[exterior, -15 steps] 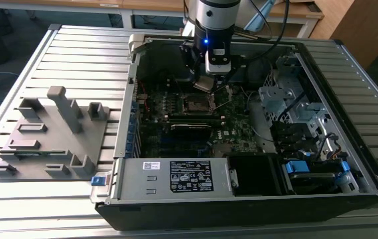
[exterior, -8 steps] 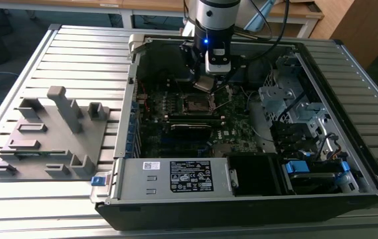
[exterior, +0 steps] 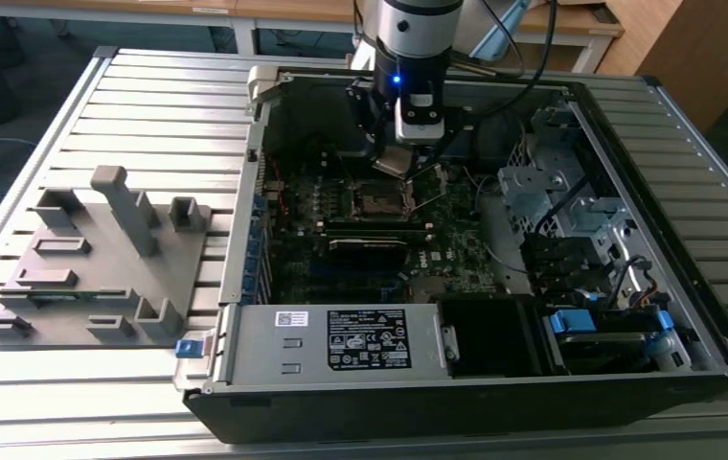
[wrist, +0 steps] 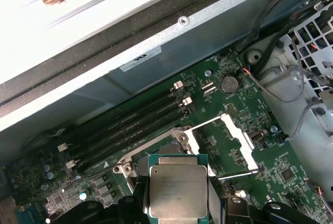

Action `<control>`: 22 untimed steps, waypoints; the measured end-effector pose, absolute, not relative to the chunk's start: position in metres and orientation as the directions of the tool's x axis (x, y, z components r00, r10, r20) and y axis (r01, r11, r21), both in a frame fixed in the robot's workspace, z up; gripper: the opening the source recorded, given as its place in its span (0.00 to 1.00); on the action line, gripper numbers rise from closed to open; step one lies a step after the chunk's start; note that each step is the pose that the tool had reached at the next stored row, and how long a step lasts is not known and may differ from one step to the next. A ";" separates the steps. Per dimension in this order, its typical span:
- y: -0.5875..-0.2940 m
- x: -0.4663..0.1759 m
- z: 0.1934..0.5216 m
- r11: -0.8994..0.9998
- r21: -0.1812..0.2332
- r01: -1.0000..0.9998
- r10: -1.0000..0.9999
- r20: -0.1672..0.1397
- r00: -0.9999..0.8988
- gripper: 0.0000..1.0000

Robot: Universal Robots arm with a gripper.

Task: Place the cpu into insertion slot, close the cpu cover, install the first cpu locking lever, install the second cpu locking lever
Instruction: 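Place the cpu into insertion slot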

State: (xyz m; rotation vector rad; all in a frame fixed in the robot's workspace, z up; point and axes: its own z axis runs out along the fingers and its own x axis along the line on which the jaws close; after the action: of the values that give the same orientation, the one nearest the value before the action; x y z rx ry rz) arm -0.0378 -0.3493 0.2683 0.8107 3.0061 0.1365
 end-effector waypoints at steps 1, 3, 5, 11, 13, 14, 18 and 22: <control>-0.349 -0.038 0.268 0.856 0.091 0.509 0.511 -0.001 -0.859 0.54; -0.349 -0.038 0.268 0.840 0.091 0.535 0.538 -0.001 -0.843 0.54; -0.349 -0.038 0.268 0.821 0.091 0.563 0.566 -0.001 -0.825 0.54; -0.349 -0.038 0.267 0.763 0.091 0.640 0.643 -0.001 -0.766 0.54; -0.349 -0.038 0.266 0.739 0.091 0.667 0.670 -0.001 -0.742 0.54; -0.349 -0.038 0.266 0.728 0.091 0.679 0.682 -0.001 -0.731 0.54; -0.349 -0.038 0.266 0.683 0.091 0.725 0.728 -0.001 -0.686 0.54; -0.349 -0.038 0.266 0.679 0.091 0.729 0.732 -0.001 -0.681 0.54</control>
State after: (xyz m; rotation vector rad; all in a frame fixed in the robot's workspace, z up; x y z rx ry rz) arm -0.0378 -0.3493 0.2659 1.2379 2.8435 0.1289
